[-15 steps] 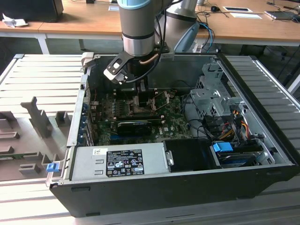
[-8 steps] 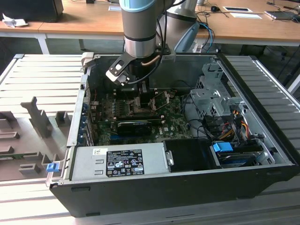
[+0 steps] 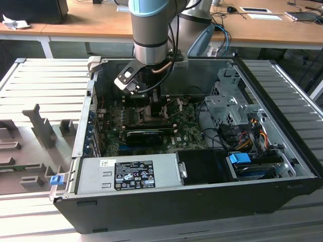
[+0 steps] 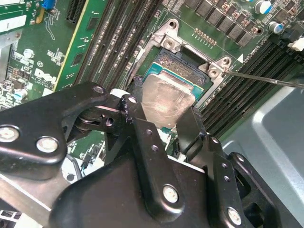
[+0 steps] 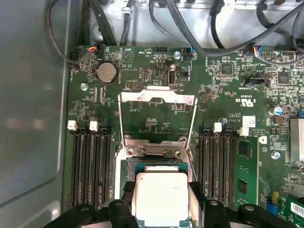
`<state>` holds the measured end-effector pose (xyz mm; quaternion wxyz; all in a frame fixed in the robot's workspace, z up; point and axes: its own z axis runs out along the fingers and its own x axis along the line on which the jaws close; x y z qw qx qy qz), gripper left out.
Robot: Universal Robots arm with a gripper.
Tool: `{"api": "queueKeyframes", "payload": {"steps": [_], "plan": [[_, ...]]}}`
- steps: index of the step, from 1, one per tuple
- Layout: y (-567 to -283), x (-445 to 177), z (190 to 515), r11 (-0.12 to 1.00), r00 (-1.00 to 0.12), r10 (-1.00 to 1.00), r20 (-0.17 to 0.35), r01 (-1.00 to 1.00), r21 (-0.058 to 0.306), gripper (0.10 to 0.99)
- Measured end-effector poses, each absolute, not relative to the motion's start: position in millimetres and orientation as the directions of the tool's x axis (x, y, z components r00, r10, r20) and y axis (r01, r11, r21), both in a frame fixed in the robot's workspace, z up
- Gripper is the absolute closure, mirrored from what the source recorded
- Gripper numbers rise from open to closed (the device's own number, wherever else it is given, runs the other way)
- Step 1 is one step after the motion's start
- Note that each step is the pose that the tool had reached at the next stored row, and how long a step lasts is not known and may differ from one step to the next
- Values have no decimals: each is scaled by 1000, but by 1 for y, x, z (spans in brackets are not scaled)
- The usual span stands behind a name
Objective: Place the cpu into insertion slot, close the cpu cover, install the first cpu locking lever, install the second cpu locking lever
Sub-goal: 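Place the cpu into insertion slot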
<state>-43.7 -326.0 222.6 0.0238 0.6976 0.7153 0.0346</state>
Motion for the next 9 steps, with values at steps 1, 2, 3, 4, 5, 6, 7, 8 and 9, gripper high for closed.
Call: {"api": "queueKeyframes", "payload": {"steps": [1, 2, 3, 4, 5, 6, 7, 8, 9], "plan": [[-325, -44, 221, 22, -23, 1000, 14, 996, 82, 561], [-325, -44, 220, 18, -19, 1000, 14, 996, 82, 561], [-325, -44, 219, 15, -16, 1000, 14, 996, 82, 561], [-323, -44, 217, 14, -15, 1000, 14, 997, 82, 561], [-322, -45, 216, 14, -15, 1000, 14, 996, 82, 561], [-322, -45, 215, 14, -15, 1000, 14, 996, 82, 561], [-321, -45, 214, 10, -11, 1000, 14, 997, 82, 561], [-320, -45, 212, 0, -1, 1000, 14, 997, 82, 561], [-320, -46, 211, -6, 5, 1000, 14, 997, 82, 561]]}}
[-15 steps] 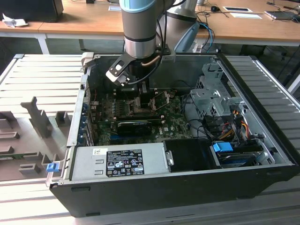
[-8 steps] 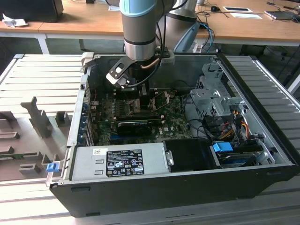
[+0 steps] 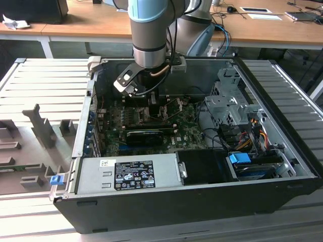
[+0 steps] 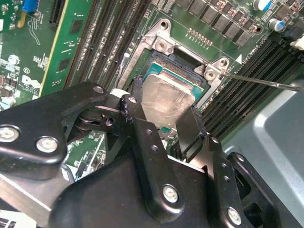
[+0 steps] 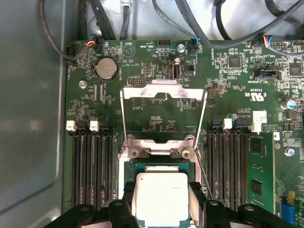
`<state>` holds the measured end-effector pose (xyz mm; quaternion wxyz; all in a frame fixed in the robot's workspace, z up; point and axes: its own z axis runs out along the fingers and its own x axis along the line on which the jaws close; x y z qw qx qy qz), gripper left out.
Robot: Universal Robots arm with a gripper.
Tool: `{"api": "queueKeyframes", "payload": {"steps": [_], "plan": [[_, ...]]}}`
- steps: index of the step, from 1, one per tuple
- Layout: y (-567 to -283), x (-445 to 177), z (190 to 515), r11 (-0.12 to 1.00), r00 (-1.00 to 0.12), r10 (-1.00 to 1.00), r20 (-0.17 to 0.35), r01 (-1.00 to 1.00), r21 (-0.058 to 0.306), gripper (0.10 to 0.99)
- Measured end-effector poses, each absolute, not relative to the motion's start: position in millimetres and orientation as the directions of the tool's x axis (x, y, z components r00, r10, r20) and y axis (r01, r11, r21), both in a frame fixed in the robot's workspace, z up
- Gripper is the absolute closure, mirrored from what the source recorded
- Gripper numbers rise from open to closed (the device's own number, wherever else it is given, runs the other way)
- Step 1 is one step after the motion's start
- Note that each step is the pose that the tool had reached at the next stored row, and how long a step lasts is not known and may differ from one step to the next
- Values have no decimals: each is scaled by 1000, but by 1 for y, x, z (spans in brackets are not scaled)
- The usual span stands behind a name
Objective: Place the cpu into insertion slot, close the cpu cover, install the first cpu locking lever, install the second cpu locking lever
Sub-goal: 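Place the cpu into insertion slot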
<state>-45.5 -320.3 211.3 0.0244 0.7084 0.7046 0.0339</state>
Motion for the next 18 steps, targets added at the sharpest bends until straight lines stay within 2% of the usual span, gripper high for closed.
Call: {"api": "queueKeyframes", "payload": {"steps": [18], "plan": [[-320, -46, 202, -14, 13, 1000, 10, 996, 82, 561]]}}
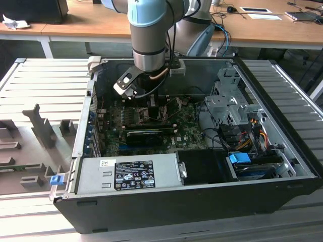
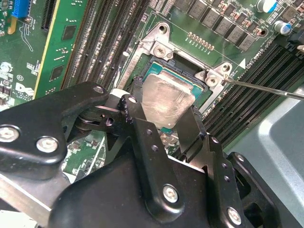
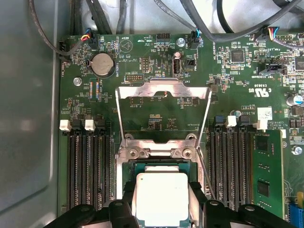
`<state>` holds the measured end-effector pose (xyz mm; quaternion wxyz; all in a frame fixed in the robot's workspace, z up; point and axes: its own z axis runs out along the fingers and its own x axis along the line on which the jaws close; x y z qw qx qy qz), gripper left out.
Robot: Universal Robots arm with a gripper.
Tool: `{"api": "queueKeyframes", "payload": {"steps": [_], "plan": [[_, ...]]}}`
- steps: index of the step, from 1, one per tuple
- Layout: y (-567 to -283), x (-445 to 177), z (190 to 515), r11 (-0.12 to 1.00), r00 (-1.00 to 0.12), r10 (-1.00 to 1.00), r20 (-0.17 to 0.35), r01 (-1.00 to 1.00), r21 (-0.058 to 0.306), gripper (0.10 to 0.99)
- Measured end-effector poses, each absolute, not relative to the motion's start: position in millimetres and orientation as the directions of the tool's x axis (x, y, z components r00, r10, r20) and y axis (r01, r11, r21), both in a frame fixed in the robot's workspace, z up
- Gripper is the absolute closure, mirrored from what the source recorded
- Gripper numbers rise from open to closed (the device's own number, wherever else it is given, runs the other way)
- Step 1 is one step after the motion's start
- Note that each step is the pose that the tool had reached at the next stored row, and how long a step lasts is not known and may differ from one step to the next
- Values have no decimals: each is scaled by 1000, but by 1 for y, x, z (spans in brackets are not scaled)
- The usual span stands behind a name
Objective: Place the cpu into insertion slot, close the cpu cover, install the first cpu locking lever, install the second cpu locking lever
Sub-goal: 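Place the cpu into insertion slot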
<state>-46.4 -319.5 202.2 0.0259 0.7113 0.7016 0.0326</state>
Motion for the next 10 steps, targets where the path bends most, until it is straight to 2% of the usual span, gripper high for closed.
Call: {"api": "queueKeyframes", "payload": {"steps": [2, 3, 10], "plan": [[-320, -46, 202, -14, 13, 1000, 10, 996, 83, 545], [-320, -46, 202, -14, 13, 1000, 10, 996, 82, 482], [-319, -46, 211, -14, 13, 1000, 12, 997, 82, 502]]}}
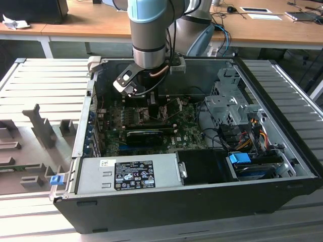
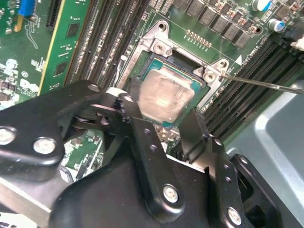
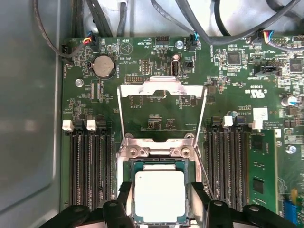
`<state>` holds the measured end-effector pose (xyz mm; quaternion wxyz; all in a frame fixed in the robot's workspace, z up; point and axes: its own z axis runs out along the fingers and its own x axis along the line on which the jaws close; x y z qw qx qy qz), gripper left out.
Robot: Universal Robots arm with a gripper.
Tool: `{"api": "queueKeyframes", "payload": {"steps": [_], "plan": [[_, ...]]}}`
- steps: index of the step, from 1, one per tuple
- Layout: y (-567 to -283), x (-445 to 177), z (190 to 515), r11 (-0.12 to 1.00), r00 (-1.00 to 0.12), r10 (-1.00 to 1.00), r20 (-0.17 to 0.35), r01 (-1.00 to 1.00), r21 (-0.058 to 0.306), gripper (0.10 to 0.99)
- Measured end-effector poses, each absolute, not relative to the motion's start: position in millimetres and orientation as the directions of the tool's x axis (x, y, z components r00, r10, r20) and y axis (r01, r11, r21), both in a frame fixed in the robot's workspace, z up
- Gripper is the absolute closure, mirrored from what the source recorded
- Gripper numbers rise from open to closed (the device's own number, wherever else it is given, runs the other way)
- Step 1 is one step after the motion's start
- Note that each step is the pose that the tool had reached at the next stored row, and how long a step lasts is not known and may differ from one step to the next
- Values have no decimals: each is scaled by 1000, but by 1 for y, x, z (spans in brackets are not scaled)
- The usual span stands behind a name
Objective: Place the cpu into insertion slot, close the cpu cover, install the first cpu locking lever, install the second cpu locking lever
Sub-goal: 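Place the cpu into insertion slot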
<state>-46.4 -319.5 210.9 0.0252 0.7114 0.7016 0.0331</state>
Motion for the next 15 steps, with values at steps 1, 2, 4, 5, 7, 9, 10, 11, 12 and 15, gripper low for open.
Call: {"api": "queueKeyframes", "payload": {"steps": [1, 2, 4, 5, 7, 9, 10, 11, 12, 15], "plan": [[-319, -46, 212, -14, 13, 1000, 12, 997, 82, 565], [-319, -46, 213, -14, 13, 1000, 12, 997, 82, 565], [-320, -46, 215, -14, 13, 1000, 12, 997, 82, 808], [-320, -46, 216, -14, 13, 1000, 12, 997, 82, 867], [-320, -46, 217, -14, 13, 1000, 12, 997, 82, 980], [-320, -46, 219, -14, 13, 1000, 12, 997, 82, 980], [-319, -46, 219, -14, 13, 1000, 12, 997, 82, 980], [-320, -46, 220, -14, 13, 1000, 12, 997, 82, 980], [-320, -46, 220, -14, 13, 1000, 12, 997, 82, 980], [-320, -46, 221, -14, 13, 1000, 12, 997, 82, 980]]}}
